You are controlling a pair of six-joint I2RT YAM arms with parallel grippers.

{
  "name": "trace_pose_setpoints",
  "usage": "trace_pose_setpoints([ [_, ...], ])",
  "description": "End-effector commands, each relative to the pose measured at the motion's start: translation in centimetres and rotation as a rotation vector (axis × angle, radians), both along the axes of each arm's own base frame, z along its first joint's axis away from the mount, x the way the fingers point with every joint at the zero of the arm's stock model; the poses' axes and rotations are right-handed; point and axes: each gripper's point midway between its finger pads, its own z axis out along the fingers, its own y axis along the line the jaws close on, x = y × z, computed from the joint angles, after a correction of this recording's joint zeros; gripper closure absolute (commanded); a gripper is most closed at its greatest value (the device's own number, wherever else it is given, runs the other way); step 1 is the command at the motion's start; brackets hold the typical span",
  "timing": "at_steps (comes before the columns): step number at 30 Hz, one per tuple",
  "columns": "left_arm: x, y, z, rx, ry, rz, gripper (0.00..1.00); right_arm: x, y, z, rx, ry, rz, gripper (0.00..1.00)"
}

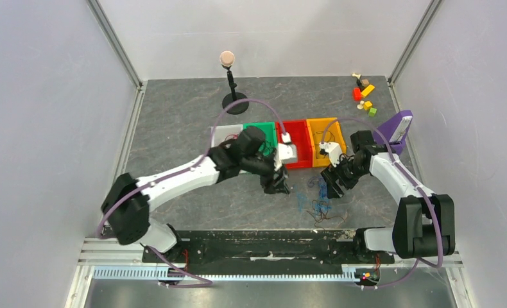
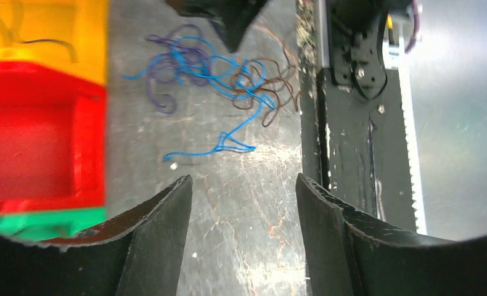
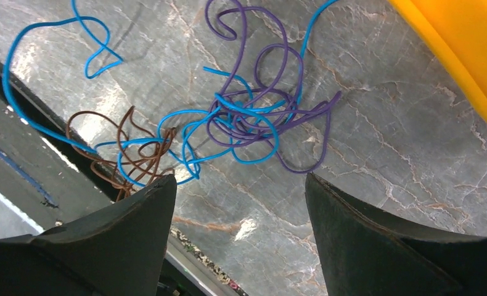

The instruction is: Untangle the cables

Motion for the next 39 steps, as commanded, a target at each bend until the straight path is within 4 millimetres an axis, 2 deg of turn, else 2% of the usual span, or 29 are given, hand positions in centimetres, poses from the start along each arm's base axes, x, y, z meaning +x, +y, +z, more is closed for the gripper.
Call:
trace_pose_setpoints([
  [1, -1.7, -3.6, -2.8, 0.0, -0.157, -0.208, 0.28, 1.2, -0.4, -1.2, -0.029, -0.025, -0.034, 0.22],
  [4, -2.6, -5.6, -5.0, 0.037, -0.243, -0.314, 0.24, 1.3, -0.7, -2.4, -0.045, -0.018, -0.059, 0.24],
  [8, -2.7, -8.0, -7.8, 0.082, -0.317, -0.383, 0.22, 2.4, -0.7, -3.0, -0.05, -0.042, -0.1, 0.27],
  [12, -3.1, -9.3, -10.5, 0.132, -0.427, -0.449, 0.23, 3.4, -0.5, -3.2, -0.042, -0.045, -0.124, 0.3],
  [14, -2.9, -9.5, -11.3, 0.152, -0.435, -0.447, 0.35, 3.4, -0.5, -3.4, -0.04, -0.044, -0.131, 0.33],
  [16, -2.7, -9.4, -11.7, 0.171, -0.434, -0.439, 0.57, 3.4, -0.8, -3.8, -0.056, -0.044, -0.136, 0.37],
  [18, -2.7, -8.8, -11.1, 0.178, -0.436, -0.429, 0.81, 3.4, -1.4, -4.2, -0.091, -0.054, -0.139, 0.42],
  [19, -2.9, -8.5, -10.2, 0.17, -0.442, -0.426, 0.92, 3.5, -1.8, -4.4, -0.108, -0.064, -0.141, 0.45],
  [20, -3.1, -8.1, -9.4, 0.161, -0.444, -0.418, 0.98, 3.5, -2.1, -4.6, -0.126, -0.071, -0.144, 0.47],
  [24, -3.9, -6.2, -3.1, 0.079, -0.439, -0.352, 0.98, 3.5, -3.0, -5.4, -0.177, -0.091, -0.145, 0.51],
  [28, -4.5, -3.7, 5.4, -0.072, -0.423, -0.259, 0.98, 3.0, -3.7, -6.2, -0.214, -0.089, -0.139, 0.52],
  [31, -4.0, -1.9, 10.8, -0.163, -0.412, -0.181, 0.98, 2.9, -4.2, -6.7, -0.238, -0.095, -0.132, 0.53],
  [35, -2.2, 0.8, 18.3, -0.317, -0.371, -0.041, 0.98, 2.7, -4.2, -6.9, -0.242, -0.096, -0.129, 0.53],
  [39, -0.6, 3.3, 26.2, -0.483, -0.402, 0.081, 0.98, 2.7, -4.1, -6.9, -0.233, -0.093, -0.13, 0.53],
])
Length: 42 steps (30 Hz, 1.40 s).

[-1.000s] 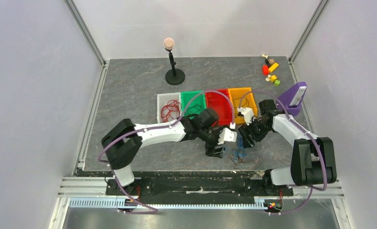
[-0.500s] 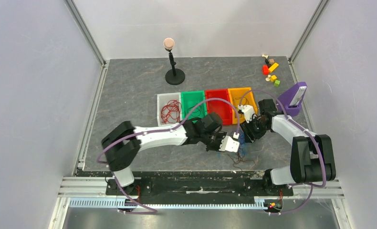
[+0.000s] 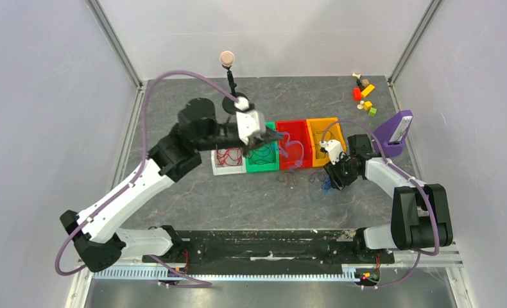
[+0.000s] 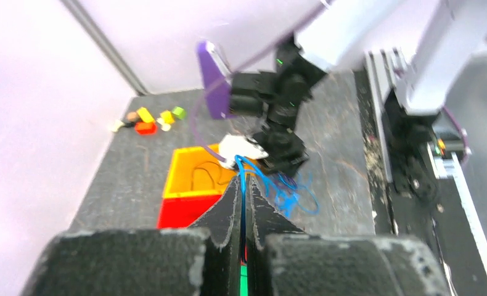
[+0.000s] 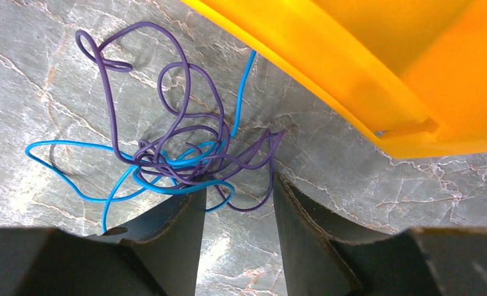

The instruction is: Untangle the cables

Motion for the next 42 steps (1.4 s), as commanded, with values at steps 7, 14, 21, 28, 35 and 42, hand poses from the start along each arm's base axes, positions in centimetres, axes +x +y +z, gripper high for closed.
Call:
trace_pose_setpoints([
  [7, -1.6, 3.6, 13.1, -0.318, 0.055, 0.005, 0.98, -2.5, 0.1, -1.0, 0.007, 0.074, 0.073, 0.47],
  [14, -1.1, 3.8, 12.0, -0.295, 0.068, 0.039, 0.98, 0.1, 5.4, 10.7, 0.293, -0.123, 0.214, 0.17],
  [21, -0.9, 3.1, 12.1, -0.322, 0.121, 0.026, 0.98, -1.3, 11.1, 19.3, 0.641, -0.305, 0.325, 0.02],
  [28, -0.7, 2.0, 10.8, -0.307, 0.229, 0.002, 0.98, -2.3, 13.7, 21.3, 0.704, -0.397, 0.408, 0.02],
  [35, 5.1, 0.7, 5.6, -0.228, 0.333, 0.241, 0.98, -0.9, 11.5, 17.9, 0.548, -0.337, 0.282, 0.03],
  [42, 12.0, -1.6, -2.9, -0.109, 0.463, 0.48, 0.98, 0.1, 7.9, 13.7, 0.44, -0.249, 0.113, 0.04],
])
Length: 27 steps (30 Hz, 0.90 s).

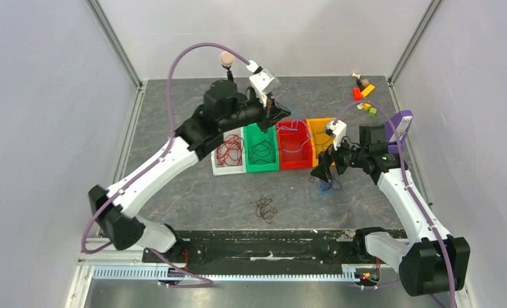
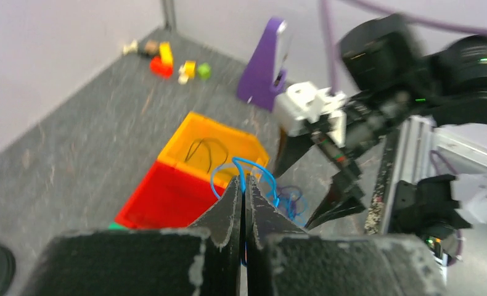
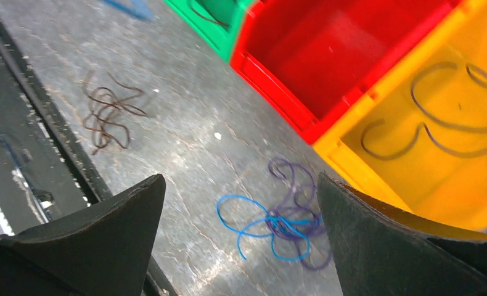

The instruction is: Untangle the cables

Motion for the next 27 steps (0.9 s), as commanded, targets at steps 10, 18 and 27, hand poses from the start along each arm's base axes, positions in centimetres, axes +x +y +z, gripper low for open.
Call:
trace_pose_setpoints([
  [10, 10.2, -3.9, -13.8, 0.113, 0.3, 0.328, 0.98, 1.7, -5.2, -2.4, -0.127, 0.021, -0.195, 0.02],
  [18, 14.1, -4.2, -20.7, 0.19, 0.405, 0.546, 0.98, 2.3, -6.8, -2.8, -0.133, 0.037, -0.244, 0.02],
  [27, 15.1, -7.7, -19.9, 0.003, 0.589, 0.551, 0.98, 2.1, -7.3, -3.4, -0.142, 0.056, -0.235, 0.02],
])
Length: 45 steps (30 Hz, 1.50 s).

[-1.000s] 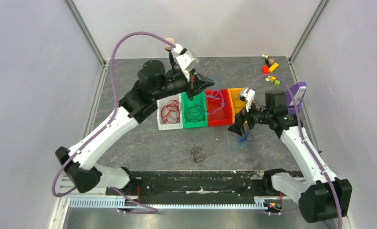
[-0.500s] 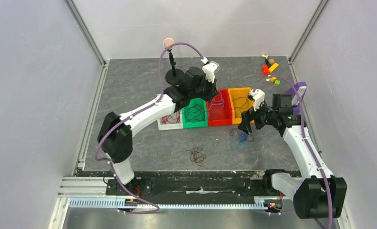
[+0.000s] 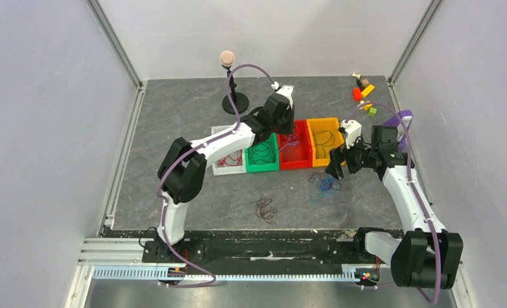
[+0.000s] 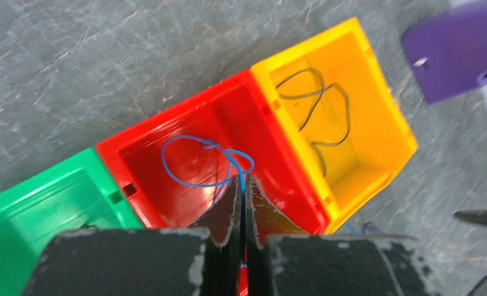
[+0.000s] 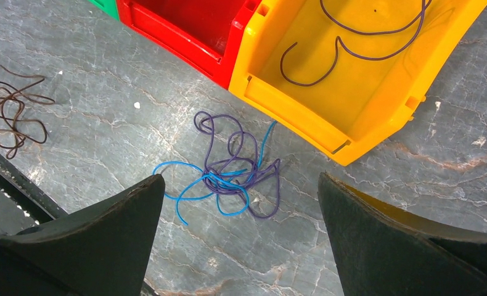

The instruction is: Untangle the cables

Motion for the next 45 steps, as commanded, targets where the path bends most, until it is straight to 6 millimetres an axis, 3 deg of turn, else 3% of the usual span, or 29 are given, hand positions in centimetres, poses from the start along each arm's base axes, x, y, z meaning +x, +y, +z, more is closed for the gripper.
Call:
trace_pose_setpoints([
  [1, 1.6, -3.2, 6.2, -0.213, 0.005, 0.092, 0.98, 0.2, -0.2, 0.2, -0.007, -0.015, 0.014, 0.02],
  [5, 1.7, -4.3, 7.1, -0.223, 0.047, 0.117, 0.98, 0.0, 0.0, 0.2, 0.006, -0.007, 0.031, 0.02],
  [9, 2.5, -4.0, 7.2, -0.201, 0.018, 0.141, 0.98, 0.0, 0.0, -0.1, 0.01, 0.003, 0.03, 0.02],
  [14, 3.1, -2.9, 4.1, -0.087, -0.024, 0.107, 0.98, 0.1, -0.3, 0.0, -0.001, -0.001, 0.035, 0.02],
  [20, 1.8, -0.6, 2.1, -0.039, -0.052, 0.082, 0.98, -0.3, -0.6, -0.1, -0.013, 0.003, 0.045, 0.02],
  [23, 1.0, -0.5, 0.6, -0.022, -0.05, 0.032, 0.98, -0.6, -0.4, -0.5, -0.009, 0.011, 0.057, 0.02],
  [25, 0.4, -0.9, 0.3, -0.016, -0.052, -0.024, 0.81, -0.7, -0.6, -0.8, -0.021, 0.014, 0.061, 0.02],
  [28, -0.6, -1.1, 3.7, -0.045, -0.121, -0.109, 0.53, -1.0, -1.0, -1.0, -0.056, 0.022, 0.07, 0.03],
  [29, -1.5, -1.3, 6.0, -0.077, -0.16, -0.163, 0.41, -1.2, -1.2, -1.1, -0.069, 0.023, 0.078, 0.04],
  [31, -3.2, -0.7, 9.7, -0.078, -0.243, -0.257, 0.28, -1.8, -1.2, -1.2, -0.081, 0.028, 0.106, 0.05],
  [33, -5.3, 0.7, 12.1, -0.034, -0.296, -0.353, 0.25, -2.5, -0.8, -1.2, -0.071, 0.037, 0.14, 0.06],
  [34, -6.7, 1.5, 12.4, -0.01, -0.299, -0.418, 0.24, -2.9, -0.5, -1.1, -0.057, 0.044, 0.157, 0.06],
  [36, -10.7, 3.4, 13.6, 0.017, -0.336, -0.611, 0.23, -3.6, 0.3, -1.0, -0.018, 0.057, 0.184, 0.07],
  [38, -15.6, 5.7, 12.9, 0.042, -0.333, -0.845, 0.22, -4.1, 1.2, -0.7, 0.033, 0.072, 0.207, 0.08],
  [41, -22.7, 10.4, 9.0, 0.137, -0.295, -1.174, 0.22, -5.1, 3.1, -0.6, 0.113, 0.108, 0.256, 0.1],
  [43, -25.4, 13.4, 5.9, 0.23, -0.315, -1.349, 0.25, -5.5, 4.3, -1.1, 0.133, 0.141, 0.275, 0.13],
  [45, -26.6, 14.9, 3.8, 0.284, -0.375, -1.481, 0.28, -5.9, 5.9, -1.6, 0.148, 0.167, 0.309, 0.14],
])
